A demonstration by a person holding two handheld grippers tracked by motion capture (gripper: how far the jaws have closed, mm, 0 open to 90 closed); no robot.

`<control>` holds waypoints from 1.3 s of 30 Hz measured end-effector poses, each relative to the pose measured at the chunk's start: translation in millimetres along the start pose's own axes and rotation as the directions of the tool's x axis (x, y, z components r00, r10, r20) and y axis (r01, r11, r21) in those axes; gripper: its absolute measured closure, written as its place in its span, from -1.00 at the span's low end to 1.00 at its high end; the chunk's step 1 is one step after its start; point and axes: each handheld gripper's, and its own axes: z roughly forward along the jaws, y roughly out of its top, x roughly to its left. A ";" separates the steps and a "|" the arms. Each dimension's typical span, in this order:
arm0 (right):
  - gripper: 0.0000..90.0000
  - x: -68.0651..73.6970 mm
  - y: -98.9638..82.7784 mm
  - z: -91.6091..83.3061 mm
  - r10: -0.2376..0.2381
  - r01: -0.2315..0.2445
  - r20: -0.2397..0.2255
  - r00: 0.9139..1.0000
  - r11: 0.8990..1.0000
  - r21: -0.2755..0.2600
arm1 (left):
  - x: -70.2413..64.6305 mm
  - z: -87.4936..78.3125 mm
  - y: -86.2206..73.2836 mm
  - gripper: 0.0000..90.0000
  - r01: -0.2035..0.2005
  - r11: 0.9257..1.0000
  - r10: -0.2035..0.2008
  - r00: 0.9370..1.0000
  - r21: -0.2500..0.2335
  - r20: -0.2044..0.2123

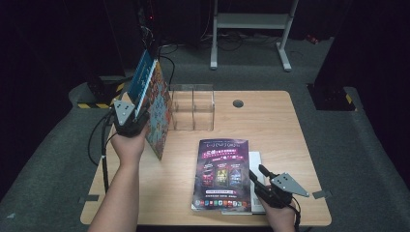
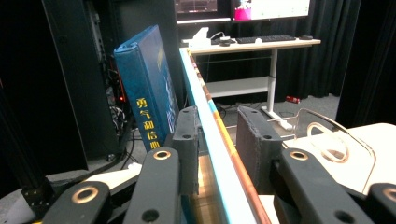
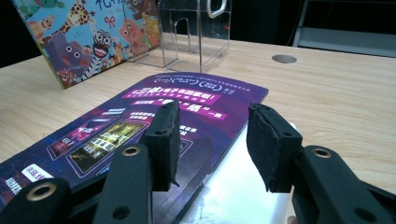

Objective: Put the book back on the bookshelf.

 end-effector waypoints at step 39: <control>0.17 -1.1 0.0 1.7 0.004 -0.004 -0.003 1.000 1.000 0.025 | 5.6 -8.6 28.6 0.38 -0.028 1.000 0.028 1.000 -0.004 0.000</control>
